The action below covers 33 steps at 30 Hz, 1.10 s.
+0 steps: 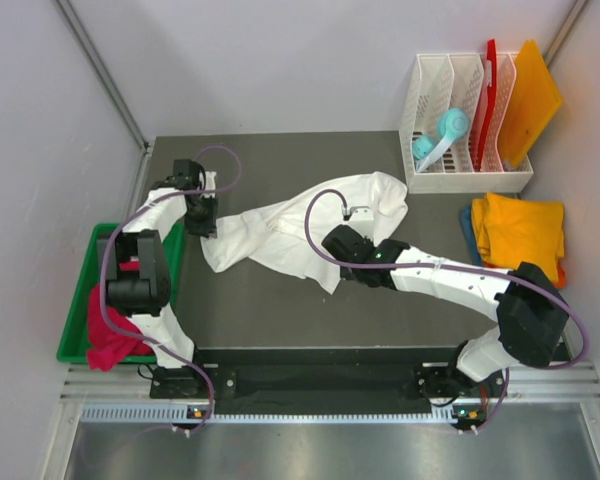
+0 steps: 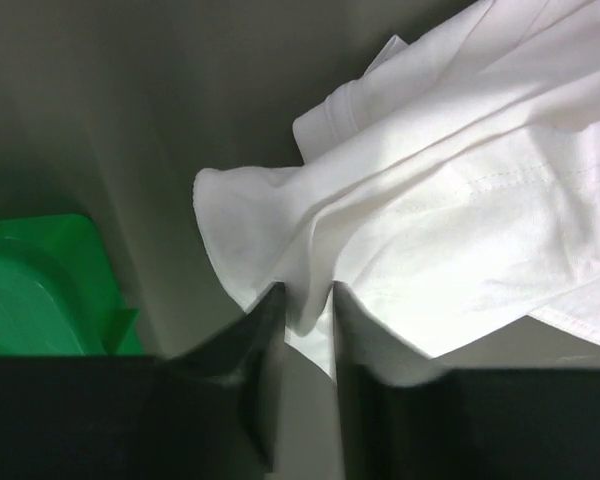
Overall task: Fold and stack the t-shirts
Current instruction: Flatten the tshirt out
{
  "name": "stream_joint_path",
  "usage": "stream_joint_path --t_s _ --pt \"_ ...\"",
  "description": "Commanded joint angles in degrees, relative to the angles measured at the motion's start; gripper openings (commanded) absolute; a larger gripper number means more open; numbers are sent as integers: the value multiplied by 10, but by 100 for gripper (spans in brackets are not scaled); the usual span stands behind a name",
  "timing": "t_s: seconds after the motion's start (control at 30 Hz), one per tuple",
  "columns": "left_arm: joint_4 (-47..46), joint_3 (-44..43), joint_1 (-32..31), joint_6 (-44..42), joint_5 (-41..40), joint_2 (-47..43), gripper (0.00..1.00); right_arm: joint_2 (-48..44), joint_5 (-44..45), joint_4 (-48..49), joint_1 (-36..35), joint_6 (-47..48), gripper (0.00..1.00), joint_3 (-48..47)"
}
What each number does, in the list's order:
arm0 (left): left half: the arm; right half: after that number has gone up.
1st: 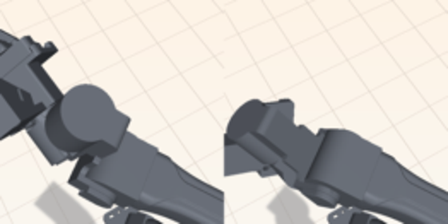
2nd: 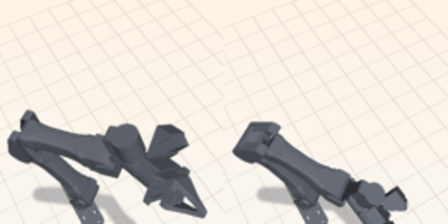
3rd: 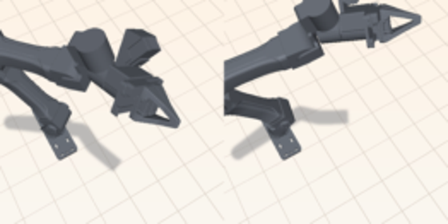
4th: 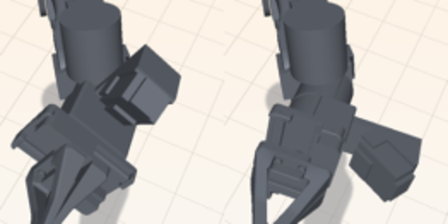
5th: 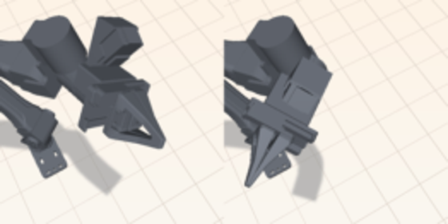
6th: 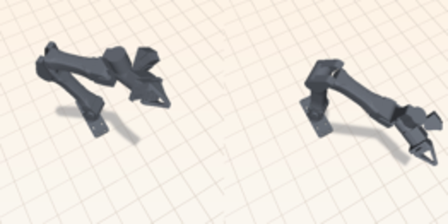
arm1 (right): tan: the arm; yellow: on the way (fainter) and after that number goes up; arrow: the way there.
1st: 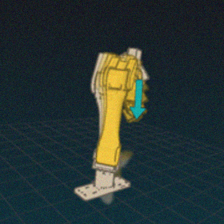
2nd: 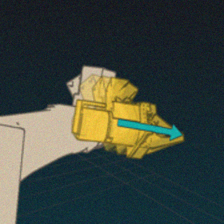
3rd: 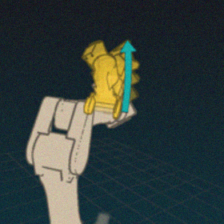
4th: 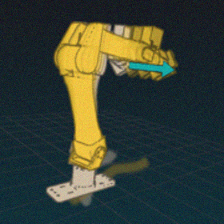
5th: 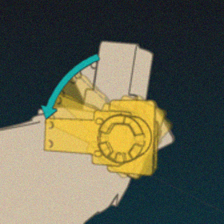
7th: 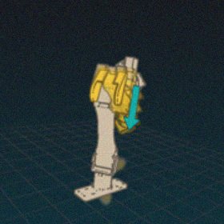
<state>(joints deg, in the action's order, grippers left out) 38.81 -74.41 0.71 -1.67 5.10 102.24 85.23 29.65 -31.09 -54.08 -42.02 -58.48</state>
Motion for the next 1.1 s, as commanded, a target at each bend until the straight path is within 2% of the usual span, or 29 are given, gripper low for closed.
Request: stream_joint_path --t_s 0.0,0.03,0.2,0.3,0.4,0.43,0.53,0.63,0.7,0.83,1.07 --pt "-12 17 3 -5 7 -18 9 -10 1 14 -1 -3 0 2" --pt "-13 20 3 -4 5 -20 0 -10 1 14 -1 -3 0 1" --pt "-27 32 5 -3 -9 -69 0 -28 22 0 0 -6 0 -6" --pt "-26 -5 13 0 -34 -116 0 -68 64 -33 26 31 0 -42" --pt "21 -104 40 1 -15 -141 0 -125 82 -43 119 105 0 -99" --pt "47 -163 53 2 -13 -143 0 -137 82 -42 140 124 0 -129" --pt "78 -262 79 10 10 -151 0 -155 92 -44 201 192 0 -186" --pt "90 -318 92 12 13 -170 0 -160 109 -51 223 244 0 -233" --pt "84 -337 92 7 4 -188 0 -162 115 -53 231 275 0 -258" --pt "110 -430 94 4 -11 -201 0 -158 111 -70 230 301 0 -351" --pt "128 -492 94 7 -33 -277 0 -213 134 -84 191 359 0 -435"
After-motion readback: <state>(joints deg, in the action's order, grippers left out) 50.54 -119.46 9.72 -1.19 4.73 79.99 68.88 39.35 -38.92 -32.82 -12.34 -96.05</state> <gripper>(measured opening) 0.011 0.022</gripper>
